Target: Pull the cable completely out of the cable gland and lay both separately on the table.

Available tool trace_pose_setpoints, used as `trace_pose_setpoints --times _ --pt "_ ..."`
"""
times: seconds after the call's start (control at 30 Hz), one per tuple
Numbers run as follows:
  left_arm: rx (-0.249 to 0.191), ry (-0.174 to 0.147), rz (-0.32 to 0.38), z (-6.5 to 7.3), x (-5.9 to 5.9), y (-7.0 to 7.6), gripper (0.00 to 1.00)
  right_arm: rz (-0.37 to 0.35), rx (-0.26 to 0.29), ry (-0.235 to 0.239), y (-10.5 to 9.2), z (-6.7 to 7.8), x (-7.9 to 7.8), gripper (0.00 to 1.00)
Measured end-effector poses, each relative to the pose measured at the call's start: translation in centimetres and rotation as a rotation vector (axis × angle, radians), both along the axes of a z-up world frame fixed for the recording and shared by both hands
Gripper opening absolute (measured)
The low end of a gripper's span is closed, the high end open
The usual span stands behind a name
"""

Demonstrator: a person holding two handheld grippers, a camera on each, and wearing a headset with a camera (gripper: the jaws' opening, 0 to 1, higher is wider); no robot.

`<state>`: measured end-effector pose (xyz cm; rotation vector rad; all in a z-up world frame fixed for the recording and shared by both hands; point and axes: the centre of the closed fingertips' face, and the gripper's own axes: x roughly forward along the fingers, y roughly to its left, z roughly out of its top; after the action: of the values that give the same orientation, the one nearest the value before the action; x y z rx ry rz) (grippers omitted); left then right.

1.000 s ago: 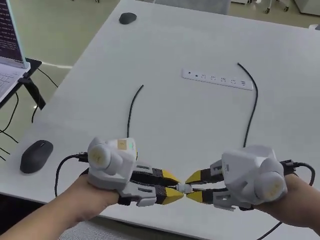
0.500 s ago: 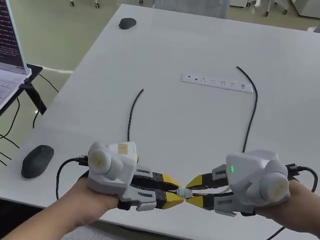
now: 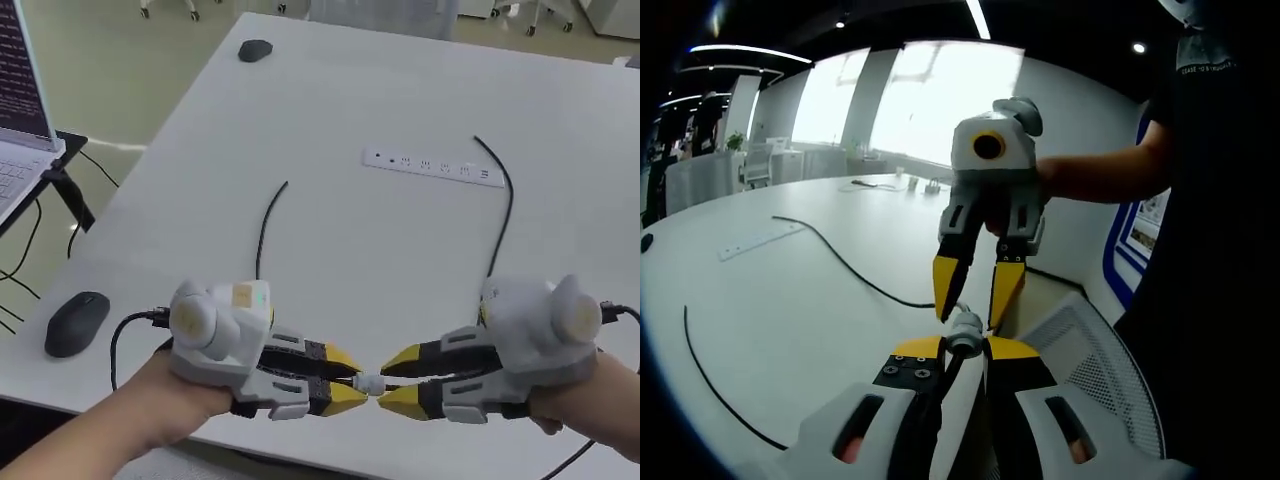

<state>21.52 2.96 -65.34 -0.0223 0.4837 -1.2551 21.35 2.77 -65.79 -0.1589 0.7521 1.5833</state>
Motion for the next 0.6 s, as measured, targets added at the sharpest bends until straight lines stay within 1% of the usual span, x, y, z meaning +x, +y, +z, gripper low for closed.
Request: trace_pose_setpoints --times 0.03,0.1,0.13,0.17,0.2,0.23,0.3,0.33,0.4,0.43,0.5,0.6 --pt "-0.001 0.000 0.001 -0.01 0.04 0.01 0.15 -0.009 0.015 0.019 0.05 0.05 0.16 0.16" --pt "-0.002 0.001 0.003 0.02 0.08 0.03 0.15 -0.035 0.044 0.079 0.11 0.27 0.44 0.14" --pt "-0.005 -0.001 0.006 0.11 0.16 0.08 0.15 -0.042 0.059 0.121 0.14 0.36 0.45 0.14" --pt "-0.006 0.000 0.005 0.12 0.16 0.12 0.15 -0.046 0.068 0.144 0.18 0.44 0.47 0.14" --pt "-0.003 -0.005 0.005 0.10 0.20 0.17 0.15 -0.042 0.078 0.156 0.22 0.47 0.49 0.14" --pt "0.000 -0.008 0.007 0.09 0.26 0.24 0.15 -0.046 0.097 0.177 0.29 0.58 0.64 0.13" --pt "-0.003 -0.006 0.005 0.18 0.25 0.27 0.15 -0.051 0.124 0.244 0.46 0.91 0.55 0.13" --pt "-0.005 -0.006 0.005 0.23 0.25 0.27 0.15 -0.052 0.129 0.261 0.47 0.92 0.59 0.14" --pt "-0.005 -0.009 0.002 0.32 0.24 0.26 0.15 -0.043 0.132 0.261 0.50 0.85 0.63 0.12" --pt "-0.006 -0.009 -0.001 0.35 0.22 0.24 0.15 -0.043 0.136 0.269 0.62 0.83 0.60 0.11" --pt "-0.003 -0.011 -0.001 0.32 0.30 0.28 0.15 -0.025 0.138 0.299 0.67 0.80 0.19 0.09" --pt "-0.003 -0.010 -0.003 0.22 0.39 0.41 0.14 -0.027 0.154 0.313 0.79 0.79 0.21 0.09"
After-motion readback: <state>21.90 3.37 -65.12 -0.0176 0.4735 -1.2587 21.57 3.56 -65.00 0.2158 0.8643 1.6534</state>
